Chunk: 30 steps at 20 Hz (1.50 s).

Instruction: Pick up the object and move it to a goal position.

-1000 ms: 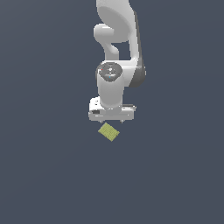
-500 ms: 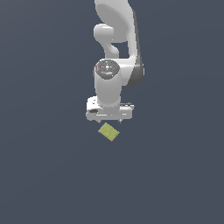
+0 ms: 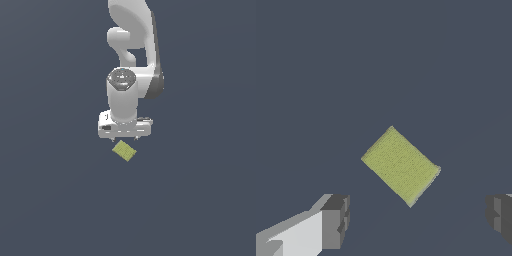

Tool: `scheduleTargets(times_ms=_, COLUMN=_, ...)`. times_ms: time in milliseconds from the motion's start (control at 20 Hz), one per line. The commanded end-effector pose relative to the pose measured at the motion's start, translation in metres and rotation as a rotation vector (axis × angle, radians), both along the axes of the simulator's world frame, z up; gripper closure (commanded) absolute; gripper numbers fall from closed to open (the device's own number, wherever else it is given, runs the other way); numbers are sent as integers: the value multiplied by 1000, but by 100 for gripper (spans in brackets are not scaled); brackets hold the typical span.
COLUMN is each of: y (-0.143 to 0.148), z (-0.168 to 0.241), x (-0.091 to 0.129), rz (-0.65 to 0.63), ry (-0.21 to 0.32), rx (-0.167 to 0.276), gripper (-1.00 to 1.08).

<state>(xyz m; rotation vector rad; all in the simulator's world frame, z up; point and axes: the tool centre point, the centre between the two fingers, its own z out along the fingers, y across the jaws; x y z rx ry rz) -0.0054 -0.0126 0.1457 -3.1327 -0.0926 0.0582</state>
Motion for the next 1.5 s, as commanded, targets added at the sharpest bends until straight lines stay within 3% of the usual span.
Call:
scheduleTargets(times_ms=0, y=-1, z=-2, x=0, rz=20, ry=-1, rx=0, gripper=-92)
scheduleTargets(times_ms=450, y=-4, z=-19, x=-3, rz=172, ry=-6, rx=-2, gripper=-92)
scheduleTargets(times_ms=1450, y=-8, z=-73, x=-14, rz=709, ry=-29, rx=5, gripper=-92)
